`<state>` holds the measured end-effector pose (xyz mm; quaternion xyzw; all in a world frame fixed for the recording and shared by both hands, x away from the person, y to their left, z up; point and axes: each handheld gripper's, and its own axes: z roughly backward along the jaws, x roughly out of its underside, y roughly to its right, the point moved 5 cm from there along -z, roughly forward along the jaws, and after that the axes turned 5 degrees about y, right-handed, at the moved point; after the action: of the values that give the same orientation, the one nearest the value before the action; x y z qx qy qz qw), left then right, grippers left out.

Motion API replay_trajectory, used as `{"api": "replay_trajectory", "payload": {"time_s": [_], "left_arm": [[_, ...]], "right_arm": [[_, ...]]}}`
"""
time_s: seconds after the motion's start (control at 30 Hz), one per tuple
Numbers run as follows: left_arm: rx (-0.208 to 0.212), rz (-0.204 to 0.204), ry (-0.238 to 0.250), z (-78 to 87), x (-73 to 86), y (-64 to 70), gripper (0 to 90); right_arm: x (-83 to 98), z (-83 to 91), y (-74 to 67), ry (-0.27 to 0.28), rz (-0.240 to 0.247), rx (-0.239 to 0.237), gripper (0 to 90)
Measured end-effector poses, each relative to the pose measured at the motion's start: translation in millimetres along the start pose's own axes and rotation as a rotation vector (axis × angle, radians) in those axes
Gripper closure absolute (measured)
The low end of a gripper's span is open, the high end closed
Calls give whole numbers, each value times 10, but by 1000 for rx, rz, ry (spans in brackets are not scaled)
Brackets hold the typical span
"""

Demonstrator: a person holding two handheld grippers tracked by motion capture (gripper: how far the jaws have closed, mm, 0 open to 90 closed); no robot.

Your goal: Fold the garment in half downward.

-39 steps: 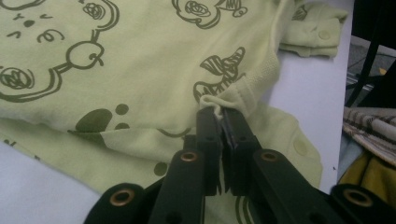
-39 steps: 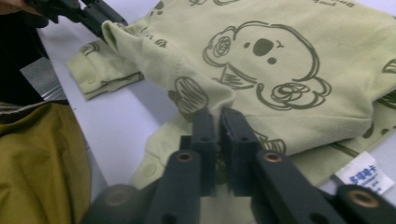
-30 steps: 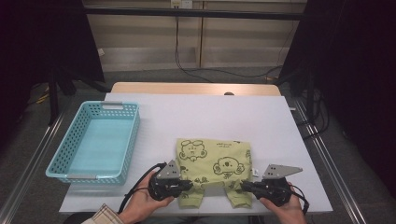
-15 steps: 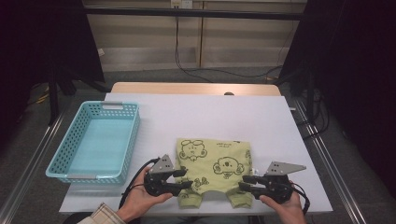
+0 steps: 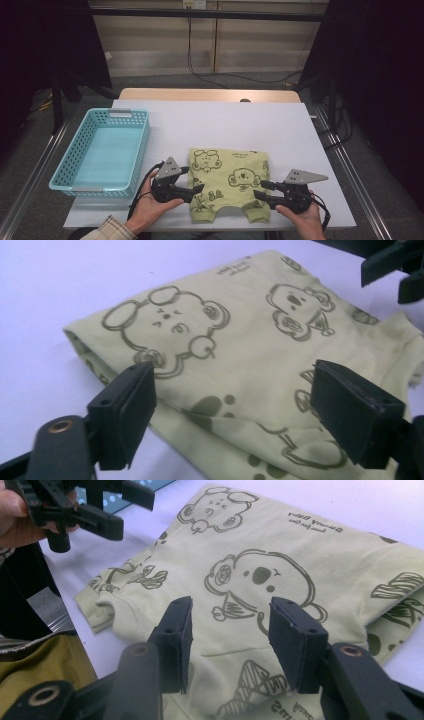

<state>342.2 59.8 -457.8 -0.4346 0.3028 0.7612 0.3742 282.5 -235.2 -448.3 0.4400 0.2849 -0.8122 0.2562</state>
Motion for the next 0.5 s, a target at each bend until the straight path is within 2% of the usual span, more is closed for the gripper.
{"api": "replay_trajectory", "payload": {"time_s": [0.07, 0.17, 0.2, 0.3, 0.33, 0.43, 0.5], "left_arm": [[-24, 8, 10, 11, -7, -61, 155], [-36, 27, 22, 13, -15, -89, 116], [-42, 19, 26, 14, -18, -106, 105], [-64, 8, 43, 31, -33, -138, 77], [-75, 4, 61, 36, -47, -152, 74], [-71, 0, 82, 33, -70, -161, 51], [-68, -26, 86, 31, -82, -167, 49]], "right_arm": [[1, -24, 0, -8, 9, 9, 482], [-6, -30, 0, -1, 7, 11, 445], [-14, -29, 12, 7, 7, 22, 393], [-25, -26, 18, 16, 5, 40, 339], [-25, -33, 16, 14, 12, 44, 322], [-50, -42, -14, 37, 13, 39, 271], [-73, -48, -33, 61, 15, 35, 222]]}}
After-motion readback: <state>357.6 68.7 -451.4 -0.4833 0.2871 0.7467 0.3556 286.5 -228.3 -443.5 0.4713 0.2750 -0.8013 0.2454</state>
